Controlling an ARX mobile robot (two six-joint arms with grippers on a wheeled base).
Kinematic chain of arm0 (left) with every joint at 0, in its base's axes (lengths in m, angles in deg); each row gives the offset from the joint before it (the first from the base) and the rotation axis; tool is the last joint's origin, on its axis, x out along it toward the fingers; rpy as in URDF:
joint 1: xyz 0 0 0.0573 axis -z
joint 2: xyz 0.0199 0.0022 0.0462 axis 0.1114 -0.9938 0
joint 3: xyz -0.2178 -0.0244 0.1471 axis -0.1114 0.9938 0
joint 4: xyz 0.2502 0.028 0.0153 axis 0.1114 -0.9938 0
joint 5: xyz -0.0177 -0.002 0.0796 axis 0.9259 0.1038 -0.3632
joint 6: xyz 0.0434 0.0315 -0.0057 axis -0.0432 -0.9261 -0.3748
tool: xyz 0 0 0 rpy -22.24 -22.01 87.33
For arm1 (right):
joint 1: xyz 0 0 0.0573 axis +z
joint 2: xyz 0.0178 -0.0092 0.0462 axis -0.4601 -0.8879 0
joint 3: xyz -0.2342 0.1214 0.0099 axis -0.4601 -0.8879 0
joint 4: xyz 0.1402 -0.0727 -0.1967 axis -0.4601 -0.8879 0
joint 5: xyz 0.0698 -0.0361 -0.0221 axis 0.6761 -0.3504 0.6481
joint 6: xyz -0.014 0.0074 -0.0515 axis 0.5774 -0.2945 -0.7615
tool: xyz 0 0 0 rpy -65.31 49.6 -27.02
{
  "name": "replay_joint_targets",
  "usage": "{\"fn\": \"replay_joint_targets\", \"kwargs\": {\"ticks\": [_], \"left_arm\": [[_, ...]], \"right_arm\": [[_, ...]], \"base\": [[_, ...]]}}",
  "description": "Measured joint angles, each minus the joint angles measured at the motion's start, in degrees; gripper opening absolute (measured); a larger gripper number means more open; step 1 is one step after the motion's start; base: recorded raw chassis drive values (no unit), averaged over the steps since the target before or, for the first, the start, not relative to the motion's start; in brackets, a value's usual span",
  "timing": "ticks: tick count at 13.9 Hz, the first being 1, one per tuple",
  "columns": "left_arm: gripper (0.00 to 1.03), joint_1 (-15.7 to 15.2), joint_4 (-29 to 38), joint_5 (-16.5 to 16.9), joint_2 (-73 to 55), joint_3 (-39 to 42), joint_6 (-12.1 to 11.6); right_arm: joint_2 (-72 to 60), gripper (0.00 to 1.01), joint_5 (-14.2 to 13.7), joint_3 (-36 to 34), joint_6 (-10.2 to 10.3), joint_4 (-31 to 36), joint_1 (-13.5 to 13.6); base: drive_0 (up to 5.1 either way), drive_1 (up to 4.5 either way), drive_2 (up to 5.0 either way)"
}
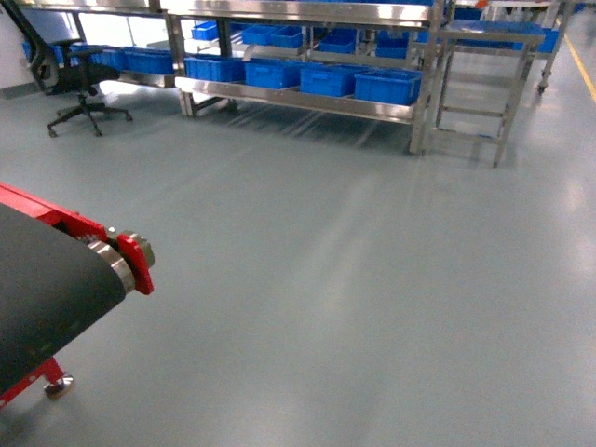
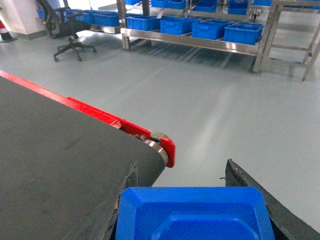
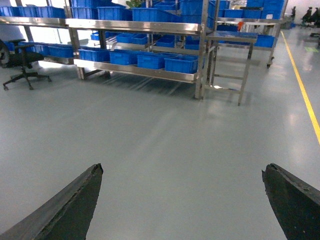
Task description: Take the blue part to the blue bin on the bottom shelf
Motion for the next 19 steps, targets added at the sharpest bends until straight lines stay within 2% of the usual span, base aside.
{"fn": "replay_joint_targets", "kwargs": {"ticks": [19], "left_arm": [[0.43, 0.04, 0.0, 0.15, -0.13, 0.0, 0.0]], "right_arm": [[0.0, 0.98, -0.02, 0.0, 0.02, -0.07, 0.0]], "base": [[-1.4, -1.4, -1.4]]}}
